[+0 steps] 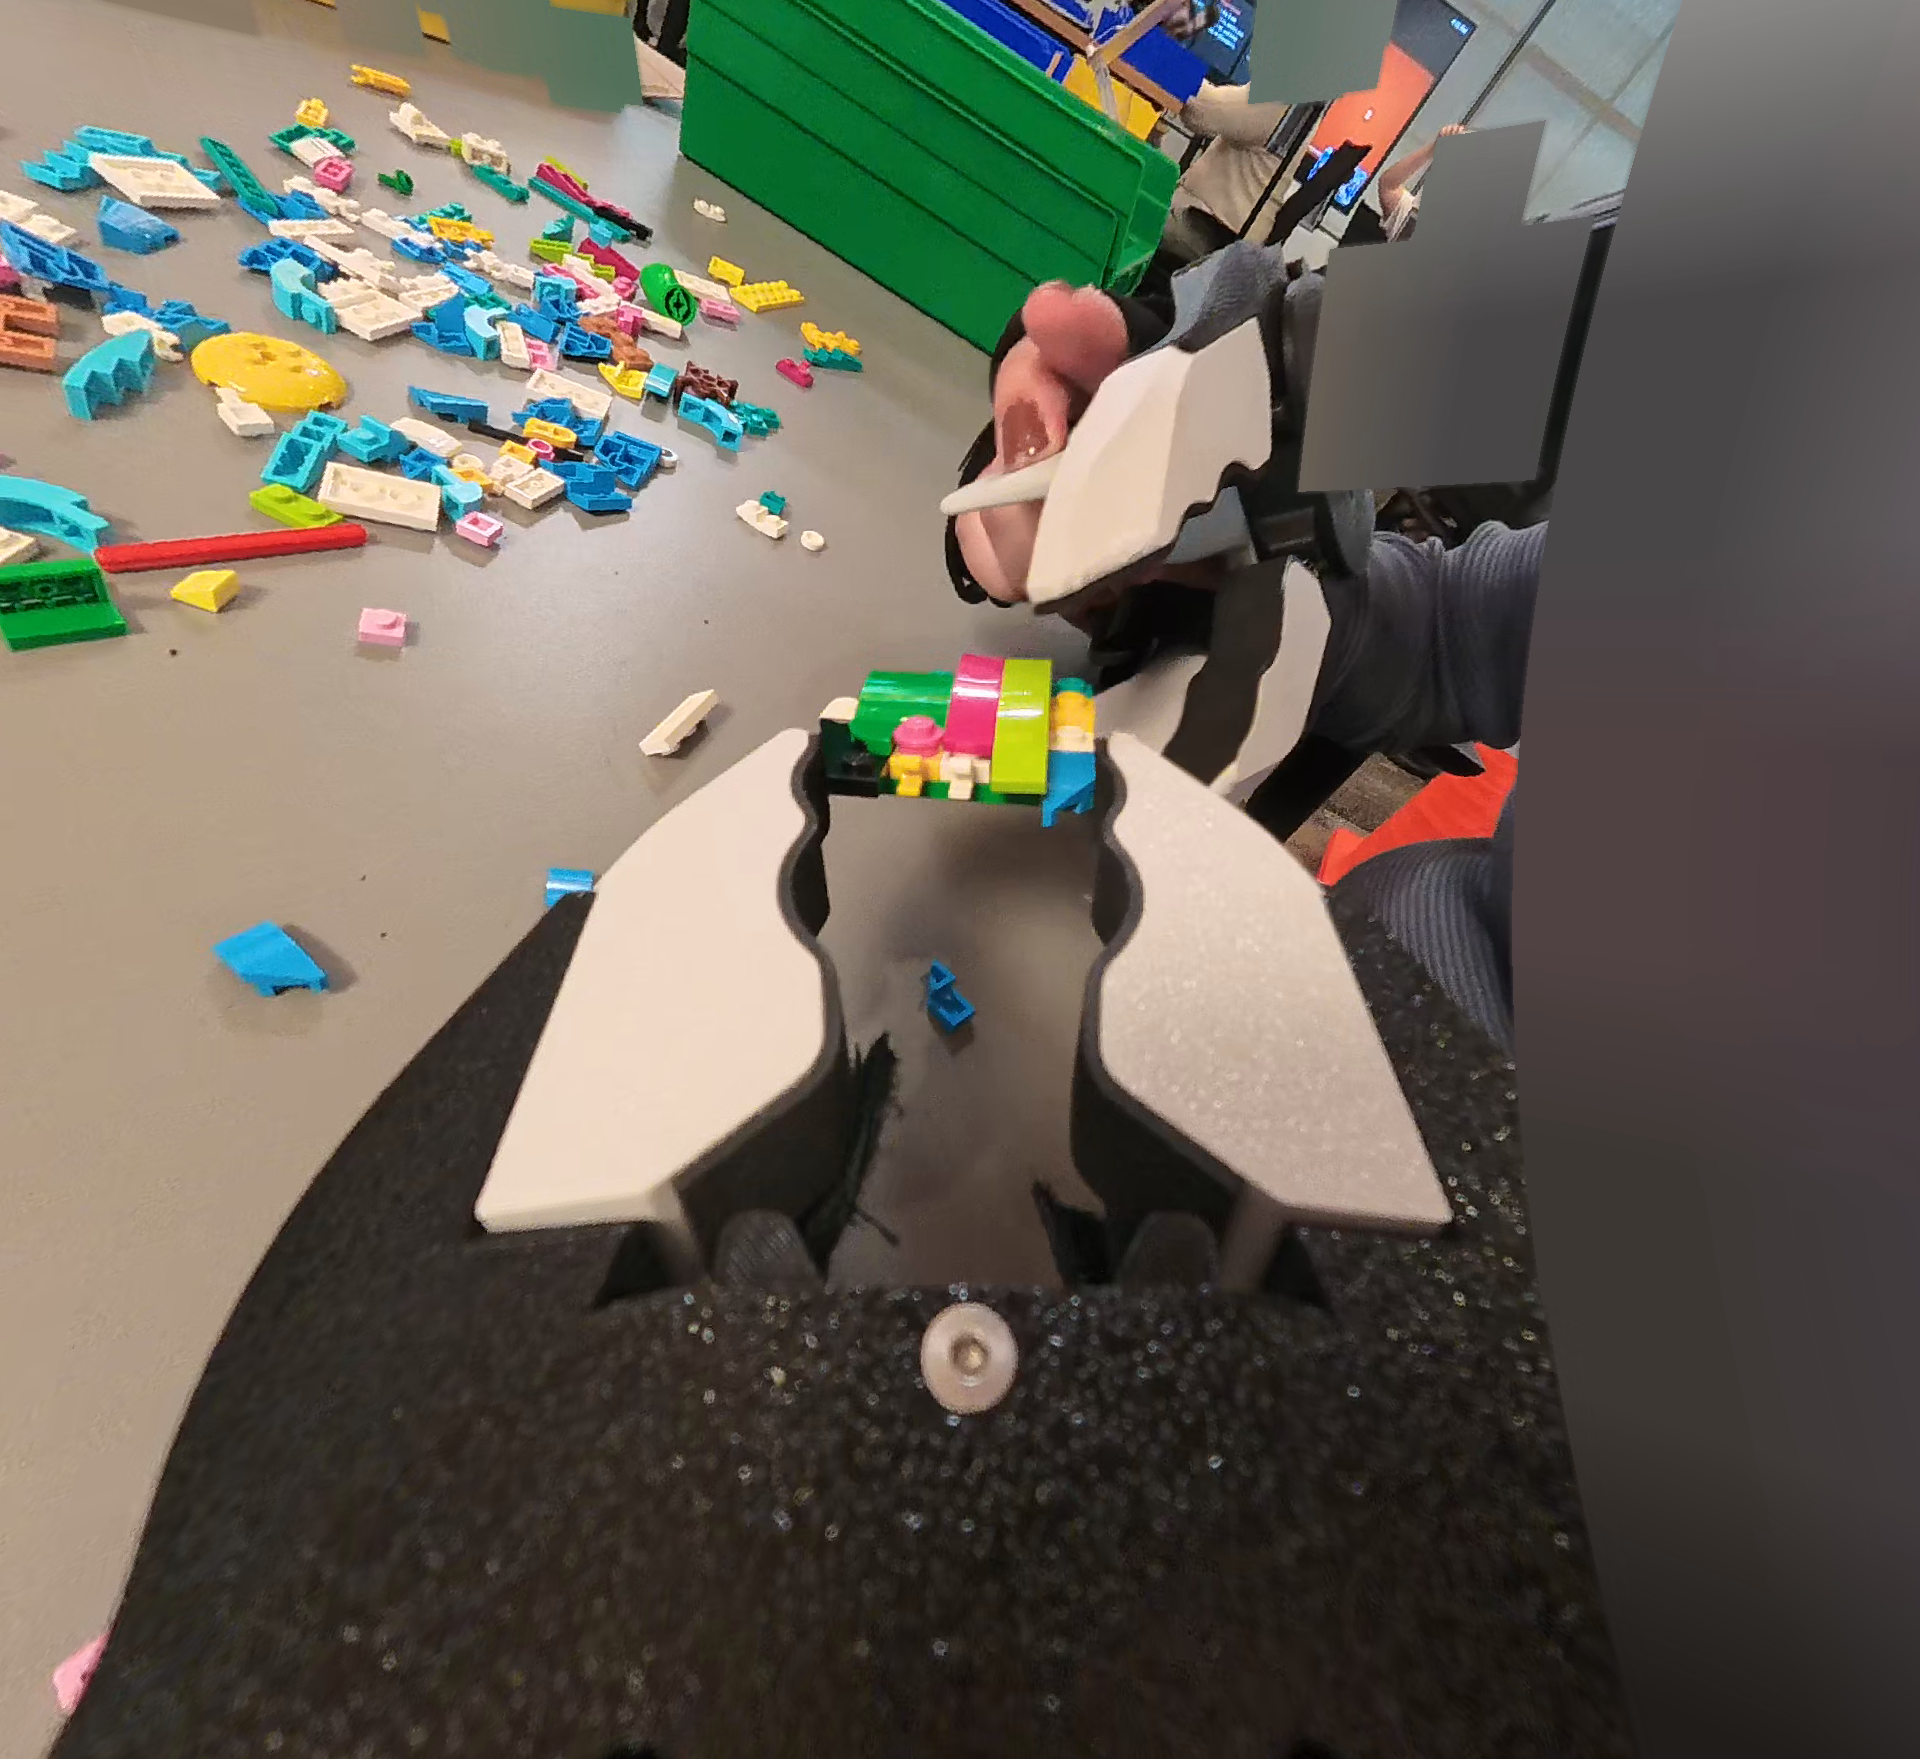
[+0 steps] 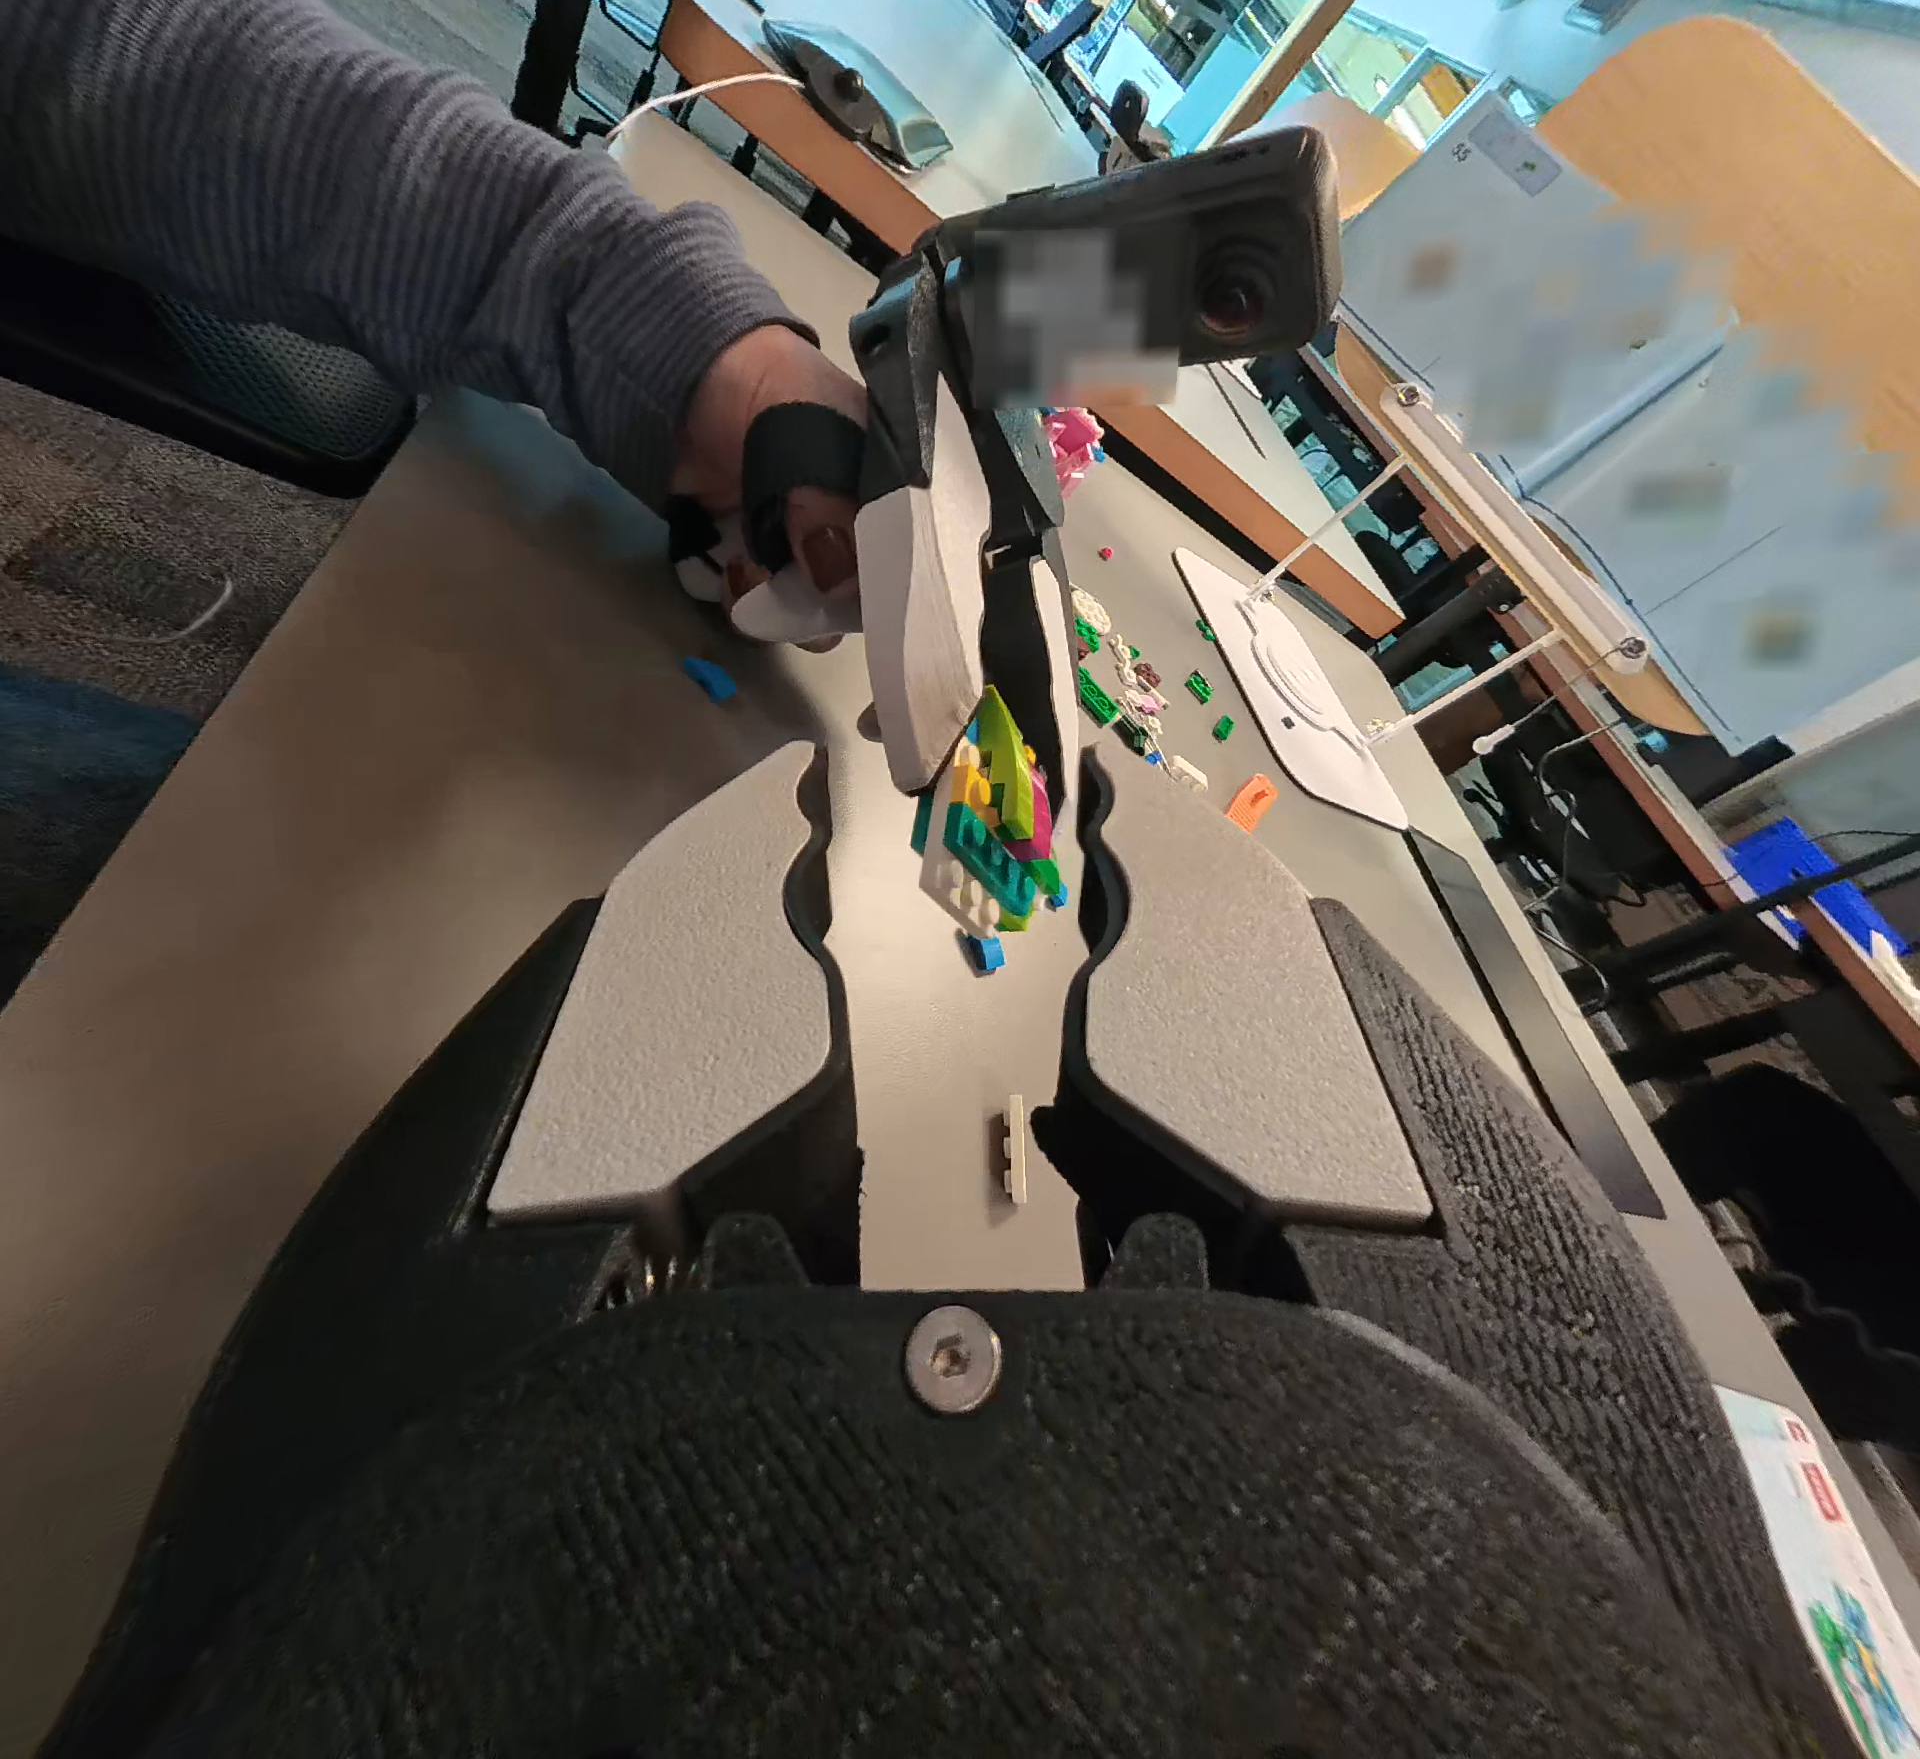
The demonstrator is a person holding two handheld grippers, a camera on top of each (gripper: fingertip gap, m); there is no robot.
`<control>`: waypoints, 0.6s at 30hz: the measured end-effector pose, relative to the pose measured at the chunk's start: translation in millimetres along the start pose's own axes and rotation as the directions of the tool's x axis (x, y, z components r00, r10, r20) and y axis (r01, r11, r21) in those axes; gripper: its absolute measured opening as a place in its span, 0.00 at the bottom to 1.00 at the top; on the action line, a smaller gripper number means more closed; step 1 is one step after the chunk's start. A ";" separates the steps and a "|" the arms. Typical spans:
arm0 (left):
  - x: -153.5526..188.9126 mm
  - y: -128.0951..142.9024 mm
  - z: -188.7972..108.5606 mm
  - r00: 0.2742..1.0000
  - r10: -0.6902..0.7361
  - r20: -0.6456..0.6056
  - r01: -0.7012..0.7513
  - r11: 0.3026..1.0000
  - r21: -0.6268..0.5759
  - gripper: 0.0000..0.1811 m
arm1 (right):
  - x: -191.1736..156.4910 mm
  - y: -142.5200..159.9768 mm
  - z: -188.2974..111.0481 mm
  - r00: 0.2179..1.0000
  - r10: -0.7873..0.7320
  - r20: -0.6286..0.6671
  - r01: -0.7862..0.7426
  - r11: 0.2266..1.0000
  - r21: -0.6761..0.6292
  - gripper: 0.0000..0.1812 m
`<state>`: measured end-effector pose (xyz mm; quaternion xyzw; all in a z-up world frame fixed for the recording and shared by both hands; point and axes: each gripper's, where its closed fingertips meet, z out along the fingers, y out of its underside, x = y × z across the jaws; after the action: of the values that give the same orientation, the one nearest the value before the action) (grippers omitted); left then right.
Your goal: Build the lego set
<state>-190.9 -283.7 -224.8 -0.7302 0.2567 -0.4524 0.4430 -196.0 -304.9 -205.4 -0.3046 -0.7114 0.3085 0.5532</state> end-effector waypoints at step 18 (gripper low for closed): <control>-0.1 -1.5 -0.8 1.000 -0.011 -0.009 0.011 1.000 0.012 0.26 | 4.1 0.1 -3.4 1.000 0.005 -0.029 -0.004 1.000 0.021 0.25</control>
<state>-191.7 -283.3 -223.4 -0.7270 0.2518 -0.4597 0.4436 -193.5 -301.3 -202.3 -0.3047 -0.6991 0.3127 0.5662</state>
